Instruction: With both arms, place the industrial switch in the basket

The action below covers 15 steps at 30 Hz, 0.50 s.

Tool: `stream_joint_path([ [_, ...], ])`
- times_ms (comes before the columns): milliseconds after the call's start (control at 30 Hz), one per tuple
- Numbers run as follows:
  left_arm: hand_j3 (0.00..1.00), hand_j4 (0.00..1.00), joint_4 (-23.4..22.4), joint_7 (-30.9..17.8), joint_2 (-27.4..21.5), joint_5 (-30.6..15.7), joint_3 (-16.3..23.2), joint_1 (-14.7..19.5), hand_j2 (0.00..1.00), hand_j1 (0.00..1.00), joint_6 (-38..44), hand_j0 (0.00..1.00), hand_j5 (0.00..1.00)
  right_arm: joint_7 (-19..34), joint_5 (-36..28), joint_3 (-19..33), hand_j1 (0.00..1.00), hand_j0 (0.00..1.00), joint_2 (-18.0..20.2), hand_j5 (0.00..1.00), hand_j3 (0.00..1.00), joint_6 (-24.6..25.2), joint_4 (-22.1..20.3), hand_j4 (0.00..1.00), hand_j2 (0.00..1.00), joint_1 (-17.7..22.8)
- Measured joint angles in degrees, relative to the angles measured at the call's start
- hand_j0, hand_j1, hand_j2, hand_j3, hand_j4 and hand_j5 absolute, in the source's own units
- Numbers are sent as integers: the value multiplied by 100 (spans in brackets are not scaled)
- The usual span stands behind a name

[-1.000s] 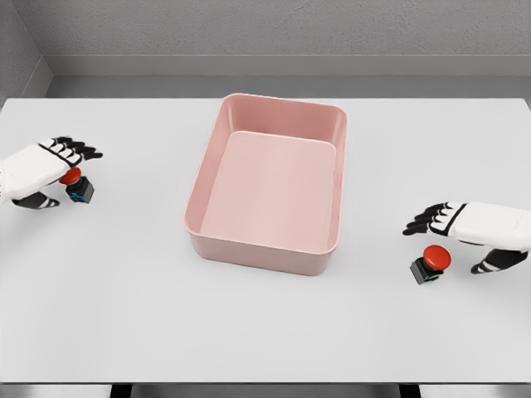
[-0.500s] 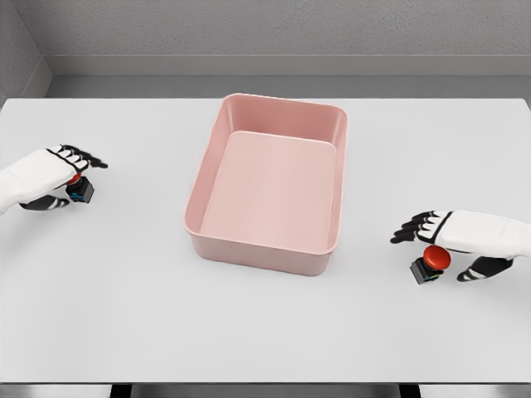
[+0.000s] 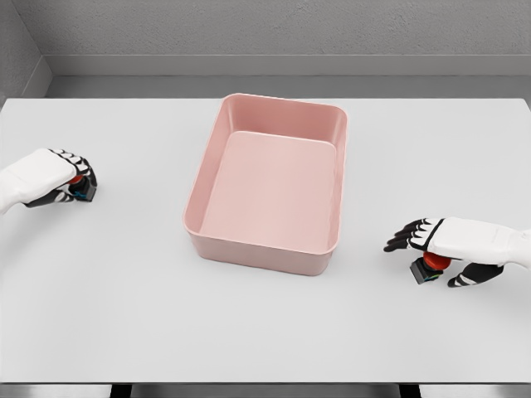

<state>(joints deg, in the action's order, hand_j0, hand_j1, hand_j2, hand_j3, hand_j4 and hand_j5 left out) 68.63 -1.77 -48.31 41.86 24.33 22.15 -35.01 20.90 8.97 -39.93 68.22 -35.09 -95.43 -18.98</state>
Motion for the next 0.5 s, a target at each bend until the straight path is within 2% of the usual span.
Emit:
stream_joint_path([
  [200,29,29,619,-16,-49,-21,-27,-35,29,29,-6,29,29,43,1,0,86,86,13,86,86,0,0,86,86,9],
  [500,29,29,1424,-22,-71,-55,-55,-26,29,29,-2,29,29,111,1,0,83,83,32,83,83,0,0,83,83,26],
])
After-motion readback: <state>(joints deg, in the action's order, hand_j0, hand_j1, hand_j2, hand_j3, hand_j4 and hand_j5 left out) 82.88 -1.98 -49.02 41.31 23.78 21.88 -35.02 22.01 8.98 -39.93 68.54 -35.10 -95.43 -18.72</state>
